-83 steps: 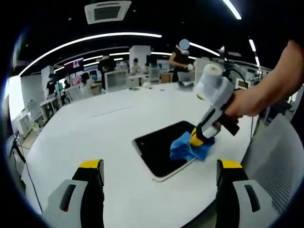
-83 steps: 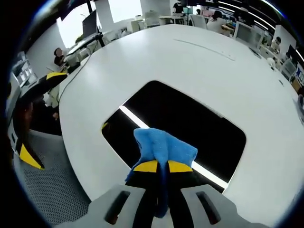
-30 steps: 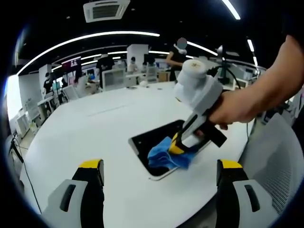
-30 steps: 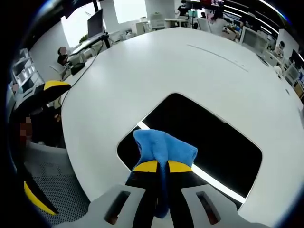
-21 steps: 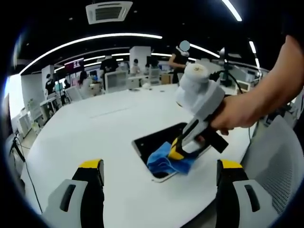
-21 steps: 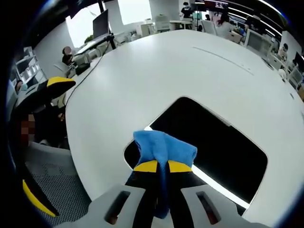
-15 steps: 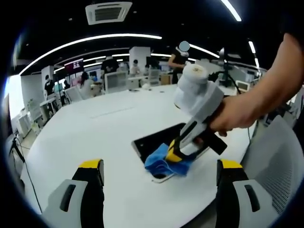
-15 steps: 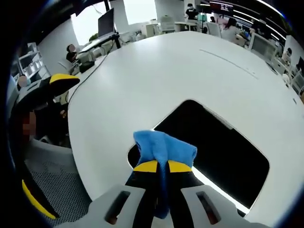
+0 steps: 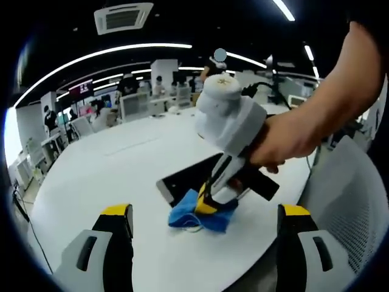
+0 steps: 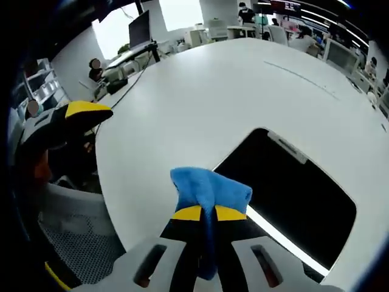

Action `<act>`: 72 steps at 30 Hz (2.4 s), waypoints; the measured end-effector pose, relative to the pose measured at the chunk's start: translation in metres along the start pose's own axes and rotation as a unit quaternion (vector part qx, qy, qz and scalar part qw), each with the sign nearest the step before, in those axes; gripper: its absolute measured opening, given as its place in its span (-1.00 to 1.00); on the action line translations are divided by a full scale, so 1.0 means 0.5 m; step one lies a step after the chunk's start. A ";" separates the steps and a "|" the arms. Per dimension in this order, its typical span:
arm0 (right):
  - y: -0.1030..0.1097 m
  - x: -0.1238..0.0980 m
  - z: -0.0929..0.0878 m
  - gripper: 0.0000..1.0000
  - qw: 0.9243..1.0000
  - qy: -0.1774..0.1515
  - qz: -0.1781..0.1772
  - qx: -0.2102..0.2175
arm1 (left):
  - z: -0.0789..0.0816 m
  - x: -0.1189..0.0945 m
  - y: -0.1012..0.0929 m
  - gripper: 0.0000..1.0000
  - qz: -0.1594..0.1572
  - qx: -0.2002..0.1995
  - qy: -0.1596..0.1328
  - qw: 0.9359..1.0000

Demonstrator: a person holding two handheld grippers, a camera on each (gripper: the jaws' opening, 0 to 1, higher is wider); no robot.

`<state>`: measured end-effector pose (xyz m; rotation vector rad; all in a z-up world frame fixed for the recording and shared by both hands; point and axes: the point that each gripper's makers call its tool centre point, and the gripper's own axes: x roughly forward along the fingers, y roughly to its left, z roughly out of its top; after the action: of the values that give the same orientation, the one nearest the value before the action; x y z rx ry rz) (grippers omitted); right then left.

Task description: Wipe the mirror surface with the cleaning cloth until all visible marks leave the cleaned area.

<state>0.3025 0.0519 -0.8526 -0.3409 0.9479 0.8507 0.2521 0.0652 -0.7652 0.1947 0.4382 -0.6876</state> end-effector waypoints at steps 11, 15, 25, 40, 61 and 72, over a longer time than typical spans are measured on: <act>-0.004 0.001 0.001 -0.98 0.999 -0.009 -0.019 0.048 | 0.017 -0.006 -0.012 0.99 -0.020 0.005 -0.022 1.000; -0.006 0.001 0.001 -0.98 0.998 -0.004 -0.025 0.064 | 0.006 -0.004 -0.004 0.99 -0.015 -0.007 -0.010 1.000; -0.014 0.003 0.005 -0.99 0.995 0.004 -0.028 0.100 | -0.003 -0.004 0.004 0.99 -0.010 -0.020 -0.006 1.000; -0.056 0.017 0.031 -0.99 0.993 0.013 -0.037 0.107 | -0.017 -0.001 -0.002 0.99 -0.017 -0.018 0.010 1.000; -0.115 0.046 0.084 -0.99 0.996 0.031 -0.035 0.072 | -0.026 0.003 -0.001 0.99 -0.013 -0.009 0.021 1.000; -0.160 0.060 0.114 -1.00 0.994 0.024 -0.040 0.095 | -0.034 0.004 -0.003 0.99 -0.018 -0.010 0.034 0.999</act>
<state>0.4052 0.0497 -0.8529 -0.2350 1.0453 0.6753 0.2469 0.0682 -0.7816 0.1918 0.5141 -0.7124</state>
